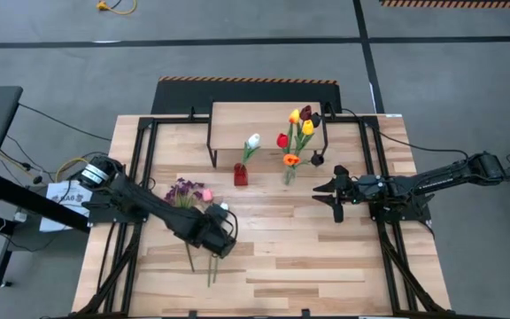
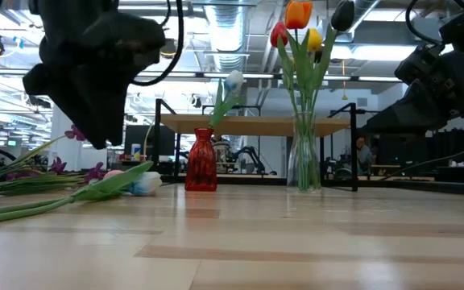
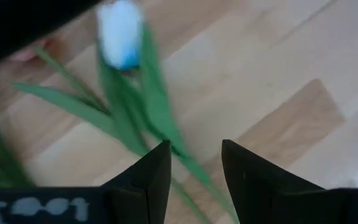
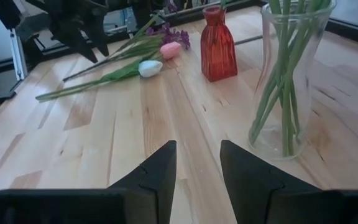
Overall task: Pick and place flowers into a vace then onto a shelf
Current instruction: Put the white flower into the red vase
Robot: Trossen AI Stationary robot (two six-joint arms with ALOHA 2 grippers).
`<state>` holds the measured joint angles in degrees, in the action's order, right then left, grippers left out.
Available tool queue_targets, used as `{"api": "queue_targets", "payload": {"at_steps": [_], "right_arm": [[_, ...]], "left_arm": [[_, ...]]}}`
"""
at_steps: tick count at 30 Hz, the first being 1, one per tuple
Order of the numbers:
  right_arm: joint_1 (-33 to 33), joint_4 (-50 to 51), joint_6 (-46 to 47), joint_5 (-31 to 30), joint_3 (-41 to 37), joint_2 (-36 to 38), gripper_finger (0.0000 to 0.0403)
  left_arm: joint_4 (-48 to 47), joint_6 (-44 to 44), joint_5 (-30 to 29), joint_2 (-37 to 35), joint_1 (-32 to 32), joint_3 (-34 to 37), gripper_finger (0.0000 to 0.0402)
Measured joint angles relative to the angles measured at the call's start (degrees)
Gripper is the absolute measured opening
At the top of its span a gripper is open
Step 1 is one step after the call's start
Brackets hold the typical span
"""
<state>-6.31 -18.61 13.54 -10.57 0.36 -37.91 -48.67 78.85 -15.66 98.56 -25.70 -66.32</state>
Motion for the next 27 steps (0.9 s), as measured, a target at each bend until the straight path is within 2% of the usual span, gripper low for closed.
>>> {"api": "queue_targets", "payload": {"at_steps": [9, 27], "right_arm": [[0.0, 0.0, 0.0, 0.0, 0.0, 0.0, 0.0118], [0.0, 0.1, 0.0, 0.0, 0.0, 0.0, 0.0118]], "left_arm": [[0.1, -3.2, 3.4, 2.1, 2.5, 0.0, 0.0131], [2.0, -3.2, 3.9, 2.0, 3.3, 2.6, 0.0131]]}}
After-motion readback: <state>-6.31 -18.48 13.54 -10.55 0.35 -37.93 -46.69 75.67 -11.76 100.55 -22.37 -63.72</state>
